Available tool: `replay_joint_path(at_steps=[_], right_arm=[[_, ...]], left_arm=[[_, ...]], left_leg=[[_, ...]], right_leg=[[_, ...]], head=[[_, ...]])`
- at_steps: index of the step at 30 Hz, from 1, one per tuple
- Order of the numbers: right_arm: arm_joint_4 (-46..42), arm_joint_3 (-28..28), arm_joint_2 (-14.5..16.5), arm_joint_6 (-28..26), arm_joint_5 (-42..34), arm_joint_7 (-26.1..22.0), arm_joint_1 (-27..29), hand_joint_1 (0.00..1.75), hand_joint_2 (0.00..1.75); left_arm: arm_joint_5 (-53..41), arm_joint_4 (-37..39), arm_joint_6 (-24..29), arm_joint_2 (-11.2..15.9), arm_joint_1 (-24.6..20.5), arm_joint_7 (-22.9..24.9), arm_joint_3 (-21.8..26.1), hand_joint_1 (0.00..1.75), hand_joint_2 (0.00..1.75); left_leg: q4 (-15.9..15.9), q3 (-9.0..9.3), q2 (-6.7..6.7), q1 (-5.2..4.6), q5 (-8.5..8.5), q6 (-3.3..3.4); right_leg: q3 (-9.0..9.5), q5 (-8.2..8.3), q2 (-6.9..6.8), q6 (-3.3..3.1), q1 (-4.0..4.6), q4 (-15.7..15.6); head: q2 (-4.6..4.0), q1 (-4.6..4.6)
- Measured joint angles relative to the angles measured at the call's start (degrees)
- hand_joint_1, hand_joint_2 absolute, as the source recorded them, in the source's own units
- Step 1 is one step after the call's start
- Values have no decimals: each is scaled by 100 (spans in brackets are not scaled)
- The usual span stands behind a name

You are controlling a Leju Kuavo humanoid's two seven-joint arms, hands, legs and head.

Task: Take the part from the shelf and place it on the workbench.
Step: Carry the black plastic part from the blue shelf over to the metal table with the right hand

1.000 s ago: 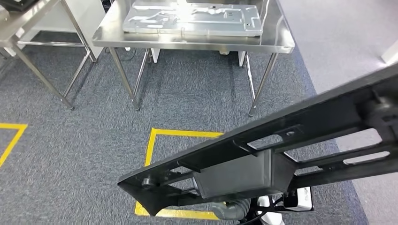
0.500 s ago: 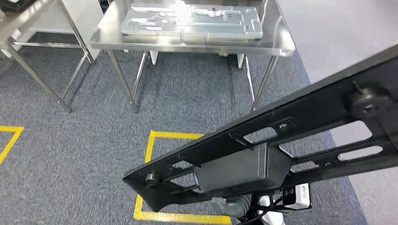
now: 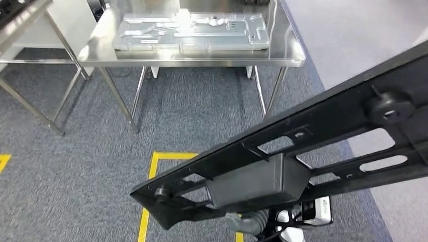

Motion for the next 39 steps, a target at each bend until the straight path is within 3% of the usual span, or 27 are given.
replay_joint_path(at_steps=[2,4,6,7,9,10,11,13,15,18,19,21,23,25,26,29,30,31,34,35,37,39], right_arm=[[-21,7,16,-10,-15,14,-21,175,175],[-43,13,23,-16,-46,34,-46,175,175],[-54,16,24,-29,-83,68,-72,175,175],[-55,17,23,-39,-97,83,-80,175,175],[-55,17,23,-59,-108,106,-85,175,175],[-55,17,23,-68,-111,111,-91,175,175],[-55,17,23,-78,-115,120,-100,175,175],[-55,17,23,-102,-130,158,-125,175,175],[-57,17,26,-118,-148,204,-149,175,175],[-74,18,43,-115,-178,221,-169,175,175],[-80,19,47,-112,-188,220,-171,175,175],[-91,23,57,-103,-199,219,-167,175,175],[-92,27,61,-94,-201,218,-158,175,175],[-92,26,61,-93,-201,218,-145,175,175],[-92,27,61,-93,-201,217,-142,175,175],[-90,27,61,-96,-198,219,-143,175,175],[-87,27,61,-97,-195,220,-143,175,175],[-86,27,61,-100,-192,220,-143,175,175],[-96,27,63,-107,-189,217,-142,175,175],[-101,27,63,-105,-187,216,-144,175,175],[-107,26,61,-101,-184,214,-139,175,175],[-108,26,59,-99,-178,211,-113,175,175]], left_arm=[[0,0,3,-1,-9,7,1,0,175],[1,0,5,-1,-3,10,1,0,175],[2,0,7,-2,-3,10,1,0,175],[2,0,8,-2,-4,10,1,0,175],[2,0,10,-2,-1,7,2,0,175],[2,0,10,-2,4,5,2,0,175],[1,0,9,-4,7,4,2,0,175],[0,0,8,-8,6,4,3,0,175],[-1,0,9,-10,-13,5,3,0,175],[-2,0,13,-9,-41,13,3,0,175],[-2,0,14,-9,-49,15,3,0,175],[-1,1,13,-10,-71,16,4,0,175],[0,2,11,-13,-69,16,4,0,175],[0,2,10,-11,-44,23,5,0,175],[0,2,10,-10,-34,27,5,0,175],[0,2,7,0,-15,33,6,0,175],[0,2,6,4,-10,35,7,0,175],[0,2,7,9,-5,40,8,0,175],[-2,2,10,8,-12,50,9,0,175],[-3,2,10,5,-20,50,9,0,175],[-5,2,10,3,-35,50,9,0,175],[-8,2,10,2,-40,49,9,0,175]], left_leg=[[-64,45,-3,-10,-62,59],[-140,150,-11,14,-101,120],[-205,279,-10,37,-162,158],[-216,335,-9,41,-206,165],[-219,465,-13,48,-314,152],[-219,551,-15,56,-378,137],[-219,646,-17,66,-445,118],[-215,835,-17,80,-590,65],[-248,940,-13,73,-703,-12],[-213,1040,8,73,-690,-133],[-52,1006,10,80,-657,-155],[516,697,9,92,-741,-168],[1162,211,6,83,-1071,-166],[1340,-113,4,63,-1294,-148],[1179,-156,2,44,-1212,-116],[249,-49,-20,-50,-344,54],[63,-13,-33,-78,-138,97],[-24,9,-48,-97,-44,122],[-158,164,-58,-72,-60,182],[-203,233,-57,-54,-67,205],[-257,349,-57,-29,-110,227],[-265,435,-58,-13,-197,218]], right_leg=[[17,6,-2,58,-2,28],[-124,42,-22,122,-11,326],[-551,-65,-42,184,-49,973],[-813,-199,-46,211,-74,1311],[-1227,-423,-55,258,-120,1692],[-1314,-400,-63,278,-135,1640],[-1316,-247,-74,286,-145,1422],[-1179,381,-112,272,-144,704],[-1085,778,-150,208,-114,258],[-966,764,-118,59,-95,146],[-886,733,-105,11,-98,113],[-738,648,-98,-68,-90,76],[-631,543,-85,-121,-53,72],[-499,429,-51,-145,-6,73],[-417,368,-37,-149,16,73],[-188,182,-17,-135,67,77],[-149,130,-10,-112,72,73],[-122,104,-3,-85,72,88],[-118,119,-9,9,58,240],[-208,113,-16,46,46,417],[-592,-47,-30,129,-3,1028],[-1043,-321,-43,210,-73,1561]], head=[[0,-4],[1,3],[1,9],[1,10],[1,9],[0,10],[0,10],[0,13],[0,8],[1,-7],[1,-11],[1,-24],[1,-33],[1,-32],[1,-33],[0,-27],[0,-26],[0,-25],[1,-30],[1,-28],[1,-19],[0,-15]])
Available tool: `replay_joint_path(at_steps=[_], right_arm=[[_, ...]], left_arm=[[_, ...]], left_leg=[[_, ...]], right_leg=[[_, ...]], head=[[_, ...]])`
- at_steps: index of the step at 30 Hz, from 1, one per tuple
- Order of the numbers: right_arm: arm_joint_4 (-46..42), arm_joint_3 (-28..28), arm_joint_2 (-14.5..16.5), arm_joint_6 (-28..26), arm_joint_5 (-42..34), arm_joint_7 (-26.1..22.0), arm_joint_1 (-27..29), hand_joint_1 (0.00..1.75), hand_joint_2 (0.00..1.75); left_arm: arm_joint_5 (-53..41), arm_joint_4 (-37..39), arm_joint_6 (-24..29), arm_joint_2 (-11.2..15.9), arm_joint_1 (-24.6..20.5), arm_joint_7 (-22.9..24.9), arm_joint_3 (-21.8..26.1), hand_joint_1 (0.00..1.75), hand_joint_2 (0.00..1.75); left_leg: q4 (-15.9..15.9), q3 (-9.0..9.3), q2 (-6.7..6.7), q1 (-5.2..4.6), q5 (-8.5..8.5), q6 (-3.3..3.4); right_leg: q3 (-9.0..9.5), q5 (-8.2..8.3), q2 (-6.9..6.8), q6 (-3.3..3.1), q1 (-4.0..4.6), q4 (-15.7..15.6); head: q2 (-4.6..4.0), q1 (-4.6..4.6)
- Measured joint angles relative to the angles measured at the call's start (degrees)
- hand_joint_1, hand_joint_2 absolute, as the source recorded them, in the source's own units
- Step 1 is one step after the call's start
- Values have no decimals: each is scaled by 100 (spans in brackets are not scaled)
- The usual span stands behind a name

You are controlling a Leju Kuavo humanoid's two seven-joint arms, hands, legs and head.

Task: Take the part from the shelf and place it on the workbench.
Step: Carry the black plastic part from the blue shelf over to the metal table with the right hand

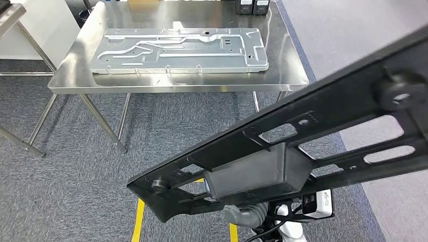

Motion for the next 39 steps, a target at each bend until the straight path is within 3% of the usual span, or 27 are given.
replay_joint_path(at_steps=[1,2,5,7,10,11,13,15,16,17,18,20,21,23,26,28,30,31,32,33,35,36,38,39], right_arm=[[0,-1,-1,-1,5,-1,13,175,175],[0,-1,-1,-2,11,-3,22,175,175],[1,-2,-3,-7,38,-11,33,175,175],[-1,-4,-9,-8,58,-17,46,175,175],[-10,-7,-13,-8,75,-28,60,175,175],[-12,-7,-13,-8,74,-32,60,175,175],[-15,-7,-13,-7,75,-39,61,175,175],[-15,-7,-14,-5,77,-40,69,175,175],[-15,-7,-14,-3,78,-42,74,175,175],[-15,-7,-14,-1,78,-43,77,175,175],[-15,-7,-14,3,79,-44,78,175,175],[-14,-7,-14,8,84,-45,78,175,175],[-11,-9,-14,10,90,-48,78,175,175],[-8,-12,-15,10,114,-50,81,175,175],[-15,-14,-16,10,164,-57,72,175,175],[-22,-15,-16,8,210,-68,64,175,175],[-22,-15,-22,8,253,-85,66,175,175],[-20,-15,-27,8,269,-92,69,175,175],[-19,-15,-32,8,279,-97,70,175,175],[-18,-15,-34,9,287,-102,69,175,175],[-16,-15,-37,12,303,-110,61,175,175],[-14,-15,-38,14,310,-113,57,175,175],[-8,-15,-44,16,326,-116,48,175,175],[-6,-15,-45,16,331,-117,43,175,175]], left_arm=[[-1,0,-1,-1,3,-1,0,0,175],[-1,0,-1,-3,8,-3,0,0,175],[-6,0,-2,-13,16,-15,1,0,175],[-10,0,-1,-15,3,-16,2,0,175],[-22,2,-1,-16,-16,-9,2,0,175],[-26,2,-1,-16,-24,-9,2,0,175],[-35,3,-2,-19,-42,-8,2,0,175],[-45,4,0,-21,-38,-6,2,0,175],[-50,4,1,-21,-26,-4,2,0,175],[-55,4,2,-20,-14,-3,2,0,175],[-58,4,2,-20,-6,-1,2,0,175],[-63,4,3,-20,2,-1,2,0,175],[-63,4,3,-20,2,-1,2,0,175],[-66,4,8,-19,6,3,3,0,175],[-68,4,13,-20,6,10,4,0,175],[-68,4,12,-21,-14,17,4,0,175],[-67,4,10,-21,-25,28,5,0,175],[-64,4,9,-20,-24,32,6,0,175],[-62,4,8,-20,-22,33,7,0,175],[-60,4,7,-19,-21,34,8,0,175],[-57,6,6,-27,-23,33,9,0,175],[-57,10,7,-39,-32,32,9,0,175],[-57,17,14,-60,-46,29,9,0,175],[-57,20,18,-63,-50,28,9,0,175]], left_leg=[[0,60,-2,11,-52,-12],[0,135,-5,23,-110,-30],[3,370,-14,55,-300,-117],[1,465,-10,53,-392,-202],[143,522,2,55,-373,-318],[316,451,2,61,-381,-339],[848,161,3,74,-534,-354],[1454,-294,3,75,-850,-351],[1592,-467,3,75,-947,-347],[1561,-561,3,74,-935,-337],[1348,-557,3,74,-787,-330],[667,-400,6,58,-274,-301],[430,-340,11,41,-153,-278],[270,-278,17,4,-62,-221],[213,-186,17,40,50,-139],[183,-152,19,57,46,-95],[181,-143,6,49,14,-62],[181,-132,-15,46,-6,-55],[181,-110,-45,44,-28,-55],[181,-78,-84,41,-52,-60],[178,-15,-171,43,-103,-77],[179,0,-218,38,-124,-95],[163,-16,-300,61,-141,-152],[145,-15,-341,66,-140,-190]], right_leg=[[-133,-46,-8,36,-31,57],[-176,35,-18,65,-56,-65],[48,793,-64,75,-83,-1071],[143,1008,-81,-1,-56,-1411],[254,959,-57,-154,-52,-1459],[315,933,-54,-201,-56,-1471],[413,877,-59,-269,-48,-1482],[484,800,-55,-305,-24,-1480],[530,756,-48,-311,-12,-1479],[585,710,-39,-312,-3,-1478],[645,664,-32,-306,2,-1477],[769,574,-27,-273,12,-1468],[810,531,-23,-241,17,-1465],[859,454,-10,-165,24,-1459],[896,327,-16,-63,29,-1372],[667,91,-31,-9,17,-918],[193,-176,-35,20,1,-172],[-8,-198,-35,27,-6,84],[-116,-95,-34,25,-11,140],[-110,117,-30,12,-12,-25],[128,637,78,-49,-6,-748],[247,796,162,-88,0,-1080],[345,856,268,-146,20,-1374],[355,848,244,-163,30,-1423]], head=[[0,0],[0,1],[0,4],[0,3],[0,-5],[1,-10],[1,-16],[0,-19],[0,-20],[0,-19],[0,-20],[0,-17],[0,-19],[0,-19],[0,-15],[0,-10],[0,-8],[0,-8],[0,-8],[0,-8],[0,-9],[0,-16],[0,-25],[0,-26]])
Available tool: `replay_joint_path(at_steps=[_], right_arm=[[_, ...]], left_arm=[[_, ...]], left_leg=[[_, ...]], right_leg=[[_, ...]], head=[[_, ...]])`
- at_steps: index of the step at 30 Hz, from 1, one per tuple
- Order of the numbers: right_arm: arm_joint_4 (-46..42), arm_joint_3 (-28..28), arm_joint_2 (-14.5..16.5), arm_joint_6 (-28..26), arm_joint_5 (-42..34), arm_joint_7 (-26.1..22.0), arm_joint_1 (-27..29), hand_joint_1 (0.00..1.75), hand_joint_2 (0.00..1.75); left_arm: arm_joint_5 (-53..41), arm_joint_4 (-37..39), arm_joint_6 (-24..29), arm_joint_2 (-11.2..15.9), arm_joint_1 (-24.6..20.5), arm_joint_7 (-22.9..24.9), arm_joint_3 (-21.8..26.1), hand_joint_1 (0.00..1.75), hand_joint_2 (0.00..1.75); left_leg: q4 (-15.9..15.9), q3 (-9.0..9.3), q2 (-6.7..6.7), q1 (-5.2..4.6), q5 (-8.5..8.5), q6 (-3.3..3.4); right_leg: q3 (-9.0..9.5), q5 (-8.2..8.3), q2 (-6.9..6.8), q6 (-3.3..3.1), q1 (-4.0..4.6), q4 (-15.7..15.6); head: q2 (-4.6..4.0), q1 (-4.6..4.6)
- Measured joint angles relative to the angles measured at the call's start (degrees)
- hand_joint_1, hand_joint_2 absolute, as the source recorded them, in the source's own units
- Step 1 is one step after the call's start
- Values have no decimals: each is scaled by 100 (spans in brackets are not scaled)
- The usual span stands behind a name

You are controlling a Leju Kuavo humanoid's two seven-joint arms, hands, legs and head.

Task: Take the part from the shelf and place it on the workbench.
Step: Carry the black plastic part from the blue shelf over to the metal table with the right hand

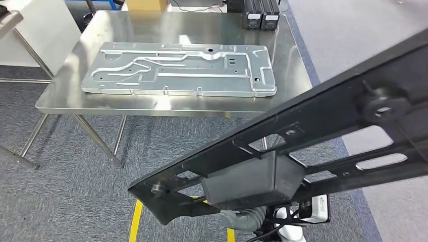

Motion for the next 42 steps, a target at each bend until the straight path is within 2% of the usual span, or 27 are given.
replay_joint_path(at_steps=[1,3,4,6,7,8,9,11,12,13,16,18,20,22,24,25,27,28,29,31,34,36,38,39,40,41,42], right_arm=[[1,1,1,1,4,-1,-5,175,175],[-1,6,4,2,6,-4,-16,175,175],[-1,8,5,4,6,-6,-19,175,175],[3,11,4,9,13,-5,-22,175,175],[7,12,3,13,17,-4,-21,175,175],[10,13,3,15,21,-2,-20,175,175],[12,14,4,16,23,-2,-20,175,175],[13,15,4,17,23,-4,-22,175,175],[13,14,5,17,22,-7,-25,175,175],[13,14,5,17,22,-10,-28,175,175],[11,15,12,20,-1,-22,-36,175,175],[4,15,15,28,-46,-21,-38,175,175],[-1,14,16,35,-76,-13,-36,175,175],[-1,13,16,37,-82,-8,-32,175,175],[-1,13,16,37,-82,-5,-31,175,175],[-1,13,16,37,-82,-3,-27,175,175],[-1,12,16,37,-85,2,-21,175,175],[-2,12,16,36,-86,4,-19,175,175],[-8,11,17,36,-86,7,-21,175,175],[-25,10,20,37,-86,14,-24,175,175],[-45,9,48,47,-86,29,-36,175,175],[-48,10,74,60,-86,38,-55,175,175],[-43,10,82,71,-88,48,-63,175,175],[-39,10,82,73,-88,54,-62,175,175],[-35,10,83,74,-89,60,-62,175,175],[-33,10,86,75,-90,62,-63,175,175],[-33,10,90,74,-91,64,-64,175,175]], left_arm=[[0,0,3,3,6,0,1,0,175],[1,0,4,7,12,1,2,0,175],[2,0,3,8,7,1,2,0,175],[5,0,3,7,-5,1,2,0,175],[7,0,3,7,-2,1,2,0,175],[7,0,3,10,7,1,2,0,175],[6,0,4,16,17,3,3,0,175],[2,0,3,29,27,4,3,0,175],[-1,0,3,33,24,4,3,0,175],[-3,0,2,34,23,3,3,0,175],[-7,0,2,34,43,5,4,0,175],[-9,0,-7,36,48,5,4,0,175],[-20,0,-24,36,28,5,4,0,175],[-31,0,-34,36,14,5,4,0,175],[-34,0,-37,36,12,5,4,0,175],[-36,0,-40,37,10,5,4,0,175],[-43,0,-53,39,7,5,4,0,175],[-47,1,-60,39,4,9,4,0,175],[-50,1,-65,39,1,16,4,0,175],[-50,2,-69,38,-4,38,4,0,175],[-50,1,-71,45,-8,61,4,0,175],[-49,2,-69,48,-11,66,4,0,175],[-49,2,-67,48,-2,68,4,0,175],[-49,2,-66,49,5,69,4,0,175],[-50,2,-66,50,9,70,4,0,175],[-51,2,-66,50,11,71,4,0,175],[-52,1,-66,51,10,71,4,0,175]], left_leg=[[-14,5,-8,9,-1,-30],[141,-50,100,-7,-98,-78],[387,-166,181,-10,-221,-95],[1111,-569,270,1,-523,-137],[1402,-752,282,7,-590,-157],[1512,-849,297,11,-549,-173],[1393,-833,321,13,-392,-182],[667,-539,406,15,54,-177],[325,-385,438,5,201,-156],[109,-287,454,-5,269,-126],[8,-245,430,-33,250,-18],[-19,-227,424,-27,249,50],[-34,-212,417,-17,240,102],[-33,-210,410,-20,227,126],[-33,-210,408,-21,225,131],[-32,-205,399,-23,219,132],[-32,-121,350,-25,166,114],[-28,-75,322,-36,130,93],[-27,-37,300,-42,101,64],[-39,-27,289,-50,80,1],[32,-31,307,-45,-3,-94],[549,-264,323,-38,-276,-127],[1302,-663,326,-33,-570,-157],[1522,-800,326,-32,-598,-168],[1530,-838,327,-32,-511,-173],[1308,-763,329,-32,-318,-170],[919,-603,335,-32,-70,-159]], right_leg=[[28,4,-43,-17,-15,-40],[128,13,-134,-64,-57,-156],[178,10,-193,-86,-75,-198],[229,-30,-310,-114,-67,-210],[246,-54,-363,-117,-63,-206],[267,-81,-412,-113,-61,-200],[295,-112,-459,-103,-62,-191],[362,-186,-529,-59,-64,-163],[382,-225,-555,-25,-53,-141],[392,-254,-571,8,-41,-125],[398,-296,-594,88,-29,-111],[345,-404,-517,150,-59,32],[81,-692,-405,195,-81,564],[-166,-914,-369,209,-85,1028],[-222,-953,-369,212,-85,1130],[-327,-970,-368,213,-85,1286],[-264,-528,-359,165,-80,907],[-182,-297,-347,128,-65,615],[-7,-58,-337,88,-50,182],[70,-61,-319,45,-16,-4],[130,-55,-319,-45,-54,-93],[186,-62,-337,-108,-71,-137],[206,-88,-348,-147,-55,-135],[219,-101,-348,-154,-46,-133],[236,-118,-345,-154,-42,-129],[264,-141,-342,-147,-40,-122],[294,-170,-340,-134,-39,-112]], head=[[1,1],[1,-10],[1,-18],[0,-26],[0,-26],[0,-26],[0,-27],[0,-26],[0,-26],[0,-22],[0,-16],[0,-17],[0,-15],[0,-16],[0,-15],[0,-15],[0,-14],[0,-14],[1,-15],[1,-16],[0,-22],[0,-26],[0,-27],[0,-27],[0,-27],[0,-27],[0,-27]])
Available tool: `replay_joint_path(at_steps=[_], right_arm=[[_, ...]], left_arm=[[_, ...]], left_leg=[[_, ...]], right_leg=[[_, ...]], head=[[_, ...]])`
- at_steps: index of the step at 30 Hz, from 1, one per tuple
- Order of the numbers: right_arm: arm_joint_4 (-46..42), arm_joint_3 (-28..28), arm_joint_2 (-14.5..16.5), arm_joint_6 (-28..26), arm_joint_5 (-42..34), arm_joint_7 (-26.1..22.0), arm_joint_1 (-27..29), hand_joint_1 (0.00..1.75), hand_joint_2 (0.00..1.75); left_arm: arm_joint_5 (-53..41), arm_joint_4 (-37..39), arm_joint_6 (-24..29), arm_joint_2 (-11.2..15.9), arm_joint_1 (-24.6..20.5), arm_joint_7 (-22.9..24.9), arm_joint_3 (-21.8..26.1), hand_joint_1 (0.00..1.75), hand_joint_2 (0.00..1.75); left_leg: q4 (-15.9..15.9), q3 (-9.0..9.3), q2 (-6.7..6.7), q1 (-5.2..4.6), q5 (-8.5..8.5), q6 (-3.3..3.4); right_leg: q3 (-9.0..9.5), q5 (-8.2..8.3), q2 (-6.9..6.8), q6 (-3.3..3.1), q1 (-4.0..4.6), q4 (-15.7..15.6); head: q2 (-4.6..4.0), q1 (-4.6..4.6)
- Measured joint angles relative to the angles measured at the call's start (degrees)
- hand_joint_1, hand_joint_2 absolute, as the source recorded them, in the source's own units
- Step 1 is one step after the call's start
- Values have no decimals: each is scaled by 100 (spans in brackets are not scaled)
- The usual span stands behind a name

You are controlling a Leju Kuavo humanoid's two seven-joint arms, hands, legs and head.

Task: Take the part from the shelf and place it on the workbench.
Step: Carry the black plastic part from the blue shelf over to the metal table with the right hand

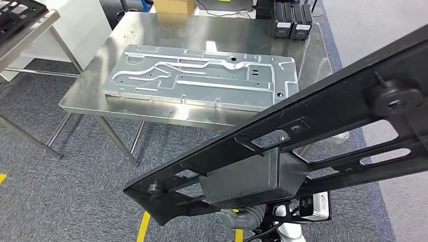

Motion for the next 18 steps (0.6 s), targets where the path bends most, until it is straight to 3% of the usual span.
replay_joint_path(at_steps=[2,3,7,9,11,12,13,14,16,18], right_arm=[[0,0,9,0,-2,6,-8,175,175],[0,1,12,-1,-4,19,-13,175,175],[-2,3,21,-8,-32,60,-48,175,175],[-3,5,22,-10,-57,61,-72,175,175],[1,7,21,-11,-66,64,-75,175,175],[4,7,21,-11,-66,66,-71,175,175],[6,8,21,-11,-66,67,-68,175,175],[8,10,21,-10,-66,68,-68,175,175],[9,22,21,-9,-66,67,-74,175,175],[13,39,21,-7,-66,67,-82,175,175]], left_arm=[[-2,0,0,0,-10,0,0,0,175],[-2,0,0,1,-12,0,0,0,175],[-2,-1,-4,2,-4,-2,2,0,175],[0,-1,-10,0,-10,-10,3,0,175],[6,-1,-14,1,-15,-17,7,0,175],[12,-1,-16,1,-12,-18,12,0,175],[19,-1,-18,2,-9,-20,19,0,175],[27,-1,-20,2,-5,-22,27,0,175],[37,-1,-26,2,0,-30,45,0,175],[39,-1,-30,2,-5,-36,61,0,175]], left_leg=[[-686,306,10,-19,286,39],[-851,377,12,-29,316,63],[-958,425,0,-9,298,177],[-999,458,1,18,304,232],[-1001,465,1,18,288,264],[-1000,473,-1,18,278,267],[-998,487,-6,18,265,265],[-997,511,-12,19,249,256],[-997,574,-26,21,205,223],[-984,602,-34,3,165,163]], right_leg=[[31,-57,2,45,22,34],[30,-75,1,70,33,46],[16,-149,5,182,34,107],[-190,-389,15,244,14,536],[-613,-696,17,285,-9,1294],[-789,-747,17,299,-24,1570],[-872,-682,16,307,-37,1649],[-839,-507,16,308,-49,1503],[-537,-59,17,288,-61,786],[-297,142,23,246,-40,224]], head=[[1,2],[1,3],[0,9],[0,15],[0,19],[0,19],[0,18],[0,18],[0,17],[0,14]])
